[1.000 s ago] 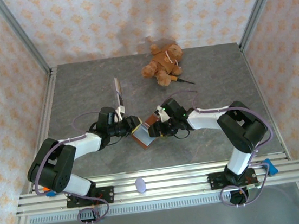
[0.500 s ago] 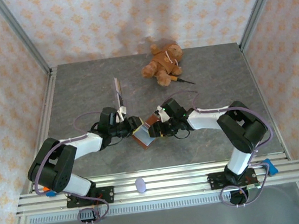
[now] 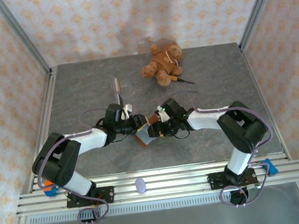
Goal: Put the credit cards into the card holder
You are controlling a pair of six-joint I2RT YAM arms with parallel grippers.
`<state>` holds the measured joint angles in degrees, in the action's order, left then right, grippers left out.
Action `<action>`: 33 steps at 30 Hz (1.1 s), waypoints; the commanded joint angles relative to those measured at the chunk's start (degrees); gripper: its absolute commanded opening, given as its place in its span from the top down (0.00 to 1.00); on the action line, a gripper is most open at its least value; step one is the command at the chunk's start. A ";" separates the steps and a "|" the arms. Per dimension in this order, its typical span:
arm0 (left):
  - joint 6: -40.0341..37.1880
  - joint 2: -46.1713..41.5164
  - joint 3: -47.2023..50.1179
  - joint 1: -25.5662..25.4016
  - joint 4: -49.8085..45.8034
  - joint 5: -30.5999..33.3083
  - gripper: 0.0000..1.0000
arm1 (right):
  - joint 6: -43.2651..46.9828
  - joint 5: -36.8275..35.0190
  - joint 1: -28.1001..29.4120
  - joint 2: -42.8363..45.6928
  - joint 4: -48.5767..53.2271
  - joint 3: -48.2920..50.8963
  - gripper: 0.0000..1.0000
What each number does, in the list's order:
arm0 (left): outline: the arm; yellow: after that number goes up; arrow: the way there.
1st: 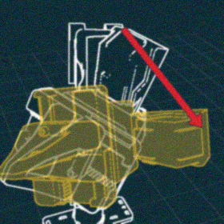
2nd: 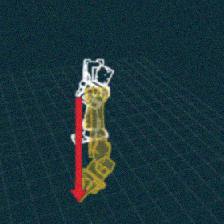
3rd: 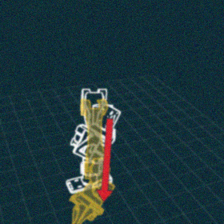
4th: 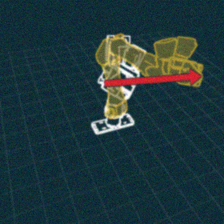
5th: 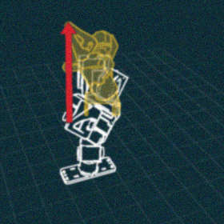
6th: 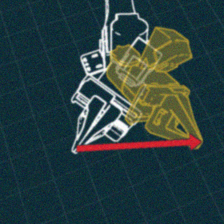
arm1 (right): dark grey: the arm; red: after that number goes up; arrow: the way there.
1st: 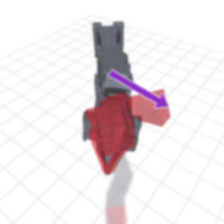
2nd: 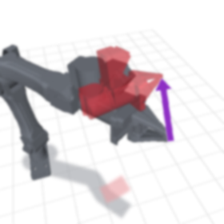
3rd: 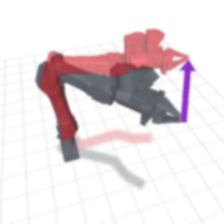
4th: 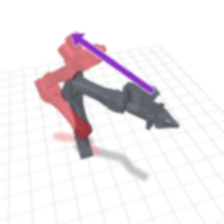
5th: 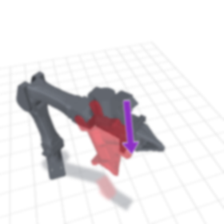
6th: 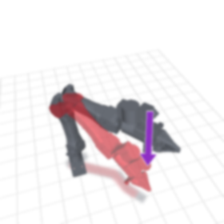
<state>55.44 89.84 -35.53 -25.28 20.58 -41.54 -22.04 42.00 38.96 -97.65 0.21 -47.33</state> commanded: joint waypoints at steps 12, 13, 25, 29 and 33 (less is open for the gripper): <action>-1.43 4.32 -1.52 -0.47 0.69 0.96 0.64 | -1.52 -6.40 -0.20 7.49 3.89 3.90 0.26; -1.89 4.20 -1.31 -0.39 0.06 1.31 0.64 | -1.44 -6.98 -0.20 8.31 5.24 4.00 0.26; -11.41 -3.35 -2.24 0.28 -19.50 8.67 0.65 | 7.44 -23.55 -2.13 15.99 34.65 -8.65 0.27; -13.94 -5.83 -4.16 1.32 -26.31 9.98 0.65 | 11.99 -19.37 -4.39 7.27 36.37 -17.60 0.36; -14.99 -8.06 -4.05 1.59 -29.15 10.41 0.64 | 15.25 -17.99 -4.51 -0.48 37.38 -24.27 0.40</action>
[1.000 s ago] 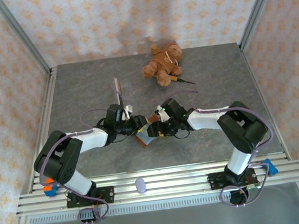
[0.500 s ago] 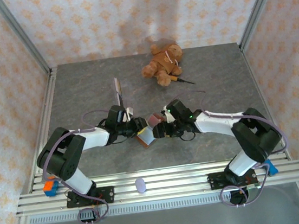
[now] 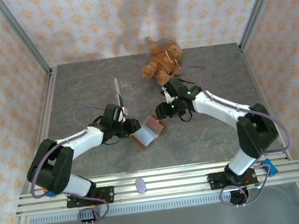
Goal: Put the credit cards into the card holder
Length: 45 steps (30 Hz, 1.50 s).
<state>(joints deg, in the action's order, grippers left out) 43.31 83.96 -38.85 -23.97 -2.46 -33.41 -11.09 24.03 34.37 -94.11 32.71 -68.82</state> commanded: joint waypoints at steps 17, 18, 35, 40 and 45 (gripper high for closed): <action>3.68 -3.54 8.88 -0.37 1.11 0.75 0.63 | 5.43 2.11 -0.36 -16.06 4.93 -7.92 0.43; 3.94 -3.12 8.88 -0.38 1.82 0.50 0.63 | 4.87 1.88 -0.36 -16.36 4.83 -7.87 0.43; -3.86 2.46 -0.13 1.91 -5.46 4.04 0.65 | -3.43 6.09 5.19 -5.02 -0.56 7.62 0.89; -5.53 3.18 -2.32 1.91 -7.48 5.29 0.65 | -10.53 5.85 6.27 2.57 -4.69 16.79 0.89; -6.73 3.27 -3.32 1.91 -9.41 6.29 0.66 | -12.63 4.50 6.15 6.29 -6.93 22.28 0.83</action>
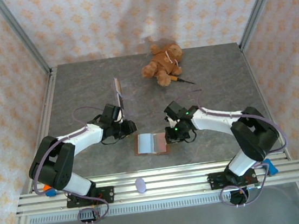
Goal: Put the credit cards into the card holder
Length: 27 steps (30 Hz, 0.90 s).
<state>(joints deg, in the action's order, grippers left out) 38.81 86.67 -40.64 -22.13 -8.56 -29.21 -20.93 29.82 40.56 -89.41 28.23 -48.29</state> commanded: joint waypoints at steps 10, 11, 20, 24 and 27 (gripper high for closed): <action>2.01 -4.17 -2.71 -8.06 -0.44 -3.24 0.69 | -5.88 3.83 -0.30 1.70 -12.21 5.40 0.87; 2.21 -3.02 -3.06 -9.34 0.09 -3.06 0.70 | -5.91 4.07 -0.38 1.55 -12.43 5.32 0.87; 1.40 4.06 -0.84 -13.25 2.13 3.33 0.81 | -5.34 -1.00 -1.44 1.86 -10.53 5.25 0.71; 0.01 3.05 -0.67 -13.24 0.22 6.21 0.84 | -3.23 -10.36 -1.44 3.49 -3.86 3.94 0.66; -1.36 3.91 -1.52 -13.25 -1.48 6.89 0.84 | -2.42 -13.89 -1.44 4.06 -0.65 3.13 0.66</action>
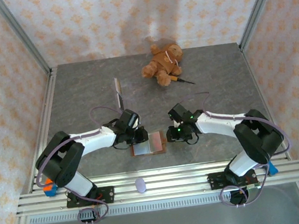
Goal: Put the credit cards into the card holder
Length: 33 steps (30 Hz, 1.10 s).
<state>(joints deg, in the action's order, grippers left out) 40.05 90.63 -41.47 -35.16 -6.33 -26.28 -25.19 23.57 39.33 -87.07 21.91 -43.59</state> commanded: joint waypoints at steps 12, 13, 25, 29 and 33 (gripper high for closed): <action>-2.52 2.76 -1.32 -0.19 -2.11 2.72 0.84 | 3.39 2.15 3.23 1.40 2.16 -5.39 0.51; -2.52 2.83 -1.41 -0.19 -2.20 2.73 0.84 | 3.39 2.09 3.57 0.32 2.26 -6.03 0.50; -2.96 2.92 -0.63 -0.17 -1.78 3.40 0.84 | 3.00 -7.54 5.22 -5.65 5.39 -7.06 0.59; -3.28 3.14 -0.62 -0.09 -1.66 3.47 0.84 | 1.12 -13.15 5.23 -5.47 8.28 -7.51 0.71; -4.32 3.23 -0.58 -0.13 -2.59 4.51 0.84 | 0.01 -17.26 5.23 -4.46 11.43 -7.82 0.75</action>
<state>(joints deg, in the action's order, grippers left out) 37.98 92.03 -42.61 -35.16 -6.59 -26.02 -23.73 12.97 44.47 -92.40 28.67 -50.59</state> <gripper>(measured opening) 0.163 0.257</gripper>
